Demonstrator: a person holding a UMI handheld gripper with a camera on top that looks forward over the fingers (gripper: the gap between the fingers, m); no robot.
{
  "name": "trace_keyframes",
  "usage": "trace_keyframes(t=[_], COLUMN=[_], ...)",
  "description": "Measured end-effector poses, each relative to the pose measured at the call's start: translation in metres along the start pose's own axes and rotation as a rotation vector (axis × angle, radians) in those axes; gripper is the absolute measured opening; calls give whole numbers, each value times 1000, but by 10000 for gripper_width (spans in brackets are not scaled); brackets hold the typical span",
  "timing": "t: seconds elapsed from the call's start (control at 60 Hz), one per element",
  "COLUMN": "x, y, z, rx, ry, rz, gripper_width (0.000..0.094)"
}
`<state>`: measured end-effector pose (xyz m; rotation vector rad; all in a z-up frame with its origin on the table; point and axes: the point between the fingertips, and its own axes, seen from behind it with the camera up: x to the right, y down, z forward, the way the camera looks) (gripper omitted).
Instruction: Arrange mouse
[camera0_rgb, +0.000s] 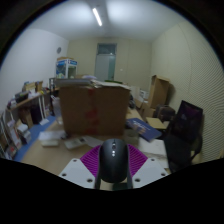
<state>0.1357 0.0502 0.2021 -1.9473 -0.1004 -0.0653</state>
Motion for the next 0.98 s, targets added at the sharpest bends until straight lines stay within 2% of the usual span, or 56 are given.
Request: trace_keyframes(t=[0.05,0.167,0.35,0.383,0.417,0.433,0.467,0.55,0.567,0.667,0.833,0.983], x=[41,98,120,122,120,122,121,122,120,128,103,72], y=[31,129,225,237,234,235,233,236,237,236,190,164], z=[0,-2,3,2,5,6,5,6,2,-8,-56,-130], rx=[-41,-198,-331,-353,-312,-314,-305,-332,-344,-403,-341,-313], ry=[35,59,29,23,17,16,11,13,20,89,127,206], rz=[-27,14,71,70,89,97,123,140,133,109,176,205], gripper_width=[357,358,378,412,402,436,447,522,597,857,833,828])
